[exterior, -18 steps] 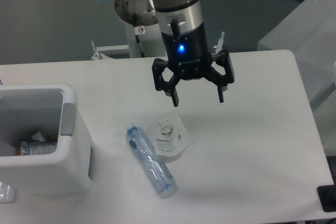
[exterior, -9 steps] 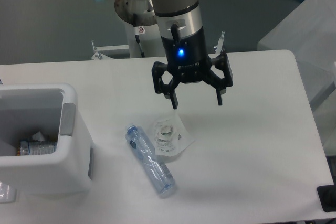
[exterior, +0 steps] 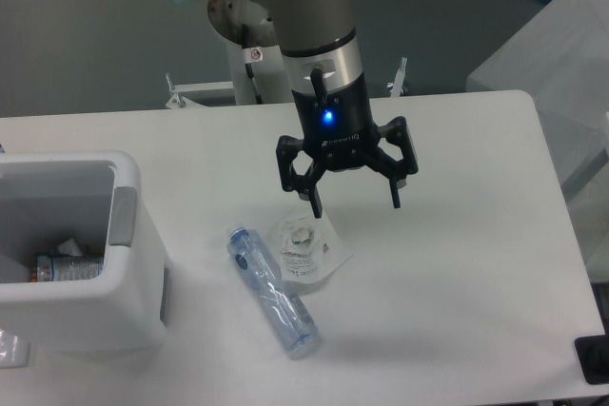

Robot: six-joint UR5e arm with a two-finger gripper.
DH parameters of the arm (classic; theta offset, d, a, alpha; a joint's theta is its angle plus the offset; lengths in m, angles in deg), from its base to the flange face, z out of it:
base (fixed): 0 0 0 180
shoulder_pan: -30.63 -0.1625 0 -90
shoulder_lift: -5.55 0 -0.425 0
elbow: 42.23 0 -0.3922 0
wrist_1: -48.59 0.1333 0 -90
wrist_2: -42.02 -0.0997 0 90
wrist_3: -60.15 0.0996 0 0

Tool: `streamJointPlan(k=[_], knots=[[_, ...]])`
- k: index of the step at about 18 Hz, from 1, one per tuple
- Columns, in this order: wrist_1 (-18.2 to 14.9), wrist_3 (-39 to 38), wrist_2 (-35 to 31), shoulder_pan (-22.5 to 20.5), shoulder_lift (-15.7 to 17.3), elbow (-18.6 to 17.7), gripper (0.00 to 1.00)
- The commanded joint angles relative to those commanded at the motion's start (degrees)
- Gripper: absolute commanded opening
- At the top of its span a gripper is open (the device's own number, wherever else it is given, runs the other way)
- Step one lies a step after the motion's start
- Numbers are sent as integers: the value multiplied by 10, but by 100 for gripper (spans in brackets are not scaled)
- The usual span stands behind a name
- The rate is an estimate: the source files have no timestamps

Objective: Place the trash in the trash can

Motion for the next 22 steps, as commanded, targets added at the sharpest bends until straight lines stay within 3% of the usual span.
streamJointPlan(k=[2,6,11,16,19,22], knots=[[17,6,-3,0,0,-17,100],[18,12,-24,1,5,-67,100],[12,140,-19,10,19,-141,100],[7,262,-17,10,9,-193,100],[8,357,-12,9,-13,-193,100],[9,402,-13,9,-51,-181,100]])
